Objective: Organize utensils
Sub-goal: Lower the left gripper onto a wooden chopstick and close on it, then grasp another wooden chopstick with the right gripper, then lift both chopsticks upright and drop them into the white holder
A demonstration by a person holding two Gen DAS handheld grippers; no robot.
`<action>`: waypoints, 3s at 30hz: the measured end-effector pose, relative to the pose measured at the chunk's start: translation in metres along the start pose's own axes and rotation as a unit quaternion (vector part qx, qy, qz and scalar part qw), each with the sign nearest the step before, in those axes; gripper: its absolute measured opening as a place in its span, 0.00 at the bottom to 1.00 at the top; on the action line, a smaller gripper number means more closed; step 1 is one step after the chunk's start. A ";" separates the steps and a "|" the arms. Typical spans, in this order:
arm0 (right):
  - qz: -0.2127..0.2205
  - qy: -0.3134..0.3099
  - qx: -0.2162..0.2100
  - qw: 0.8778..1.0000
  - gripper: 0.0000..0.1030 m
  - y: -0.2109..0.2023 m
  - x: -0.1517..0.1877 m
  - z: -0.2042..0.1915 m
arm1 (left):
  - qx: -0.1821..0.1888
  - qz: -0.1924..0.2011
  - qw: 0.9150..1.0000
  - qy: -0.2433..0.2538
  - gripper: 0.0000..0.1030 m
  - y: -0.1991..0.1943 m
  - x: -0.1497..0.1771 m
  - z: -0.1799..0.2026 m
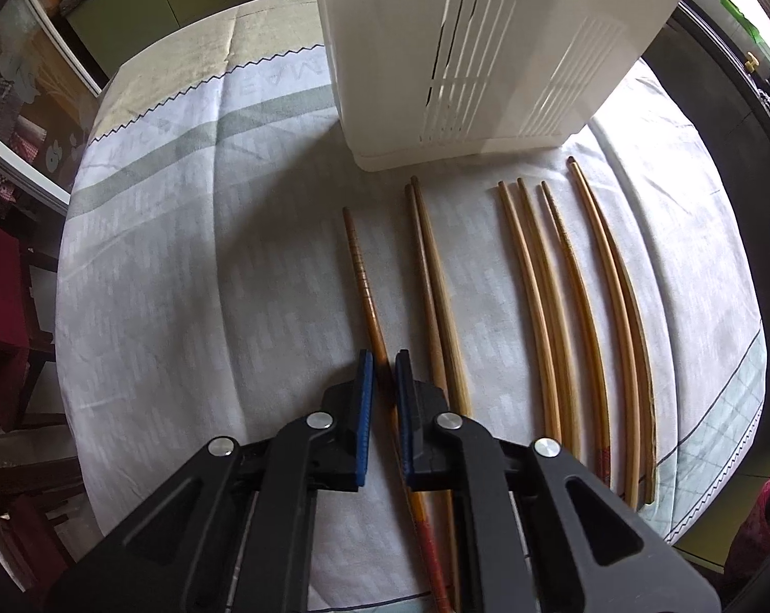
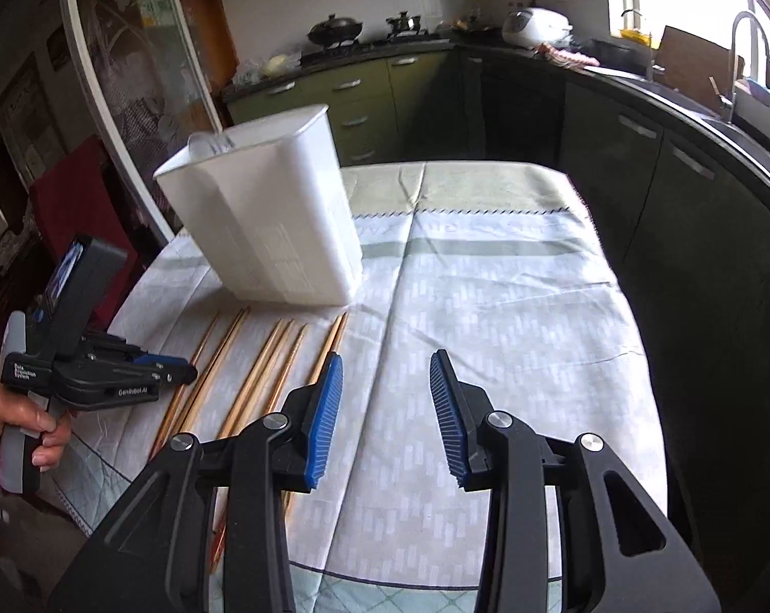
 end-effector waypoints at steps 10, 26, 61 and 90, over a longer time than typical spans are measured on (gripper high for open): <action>-0.185 -0.002 -0.047 0.982 0.18 0.089 0.022 -0.033 | 0.006 0.003 1.000 -0.005 0.07 -0.004 0.010 -0.020; -0.251 -0.047 0.040 0.966 0.17 0.126 0.021 -0.053 | -0.016 -0.008 1.000 0.023 0.07 -0.005 0.010 -0.018; -0.037 -0.020 -0.045 0.998 0.07 -0.025 -0.021 -0.058 | 0.037 0.170 0.985 0.015 0.06 -0.158 0.019 -0.009; 0.177 -0.009 -0.077 0.981 0.07 -0.146 -0.196 -0.076 | 0.049 0.338 0.940 0.009 0.06 -0.342 -0.083 0.001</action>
Point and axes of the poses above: each gripper's, at about its wrist camera, not at the fingertips, and y roughly the way its jaws point, z to its right, x to its underside, the point moved 10 cm from there along y, roughly the way its jaws point, and after that the axes turned 4 degrees about -z, right-handed, at the moved point
